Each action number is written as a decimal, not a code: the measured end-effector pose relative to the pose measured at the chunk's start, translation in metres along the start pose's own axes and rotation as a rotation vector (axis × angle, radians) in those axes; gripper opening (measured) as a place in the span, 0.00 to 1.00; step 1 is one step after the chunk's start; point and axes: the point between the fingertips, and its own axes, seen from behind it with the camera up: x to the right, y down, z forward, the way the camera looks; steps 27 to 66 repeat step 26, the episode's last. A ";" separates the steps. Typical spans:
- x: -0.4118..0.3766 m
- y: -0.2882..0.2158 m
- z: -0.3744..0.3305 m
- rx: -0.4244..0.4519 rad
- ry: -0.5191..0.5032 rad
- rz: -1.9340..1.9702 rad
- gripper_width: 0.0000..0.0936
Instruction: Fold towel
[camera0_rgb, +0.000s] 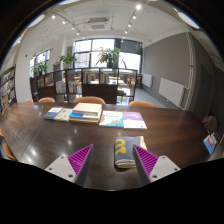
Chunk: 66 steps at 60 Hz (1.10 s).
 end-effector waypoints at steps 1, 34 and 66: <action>-0.002 0.002 -0.004 -0.003 0.001 0.001 0.84; -0.048 0.036 -0.050 -0.033 -0.038 0.027 0.84; -0.048 0.036 -0.050 -0.033 -0.038 0.027 0.84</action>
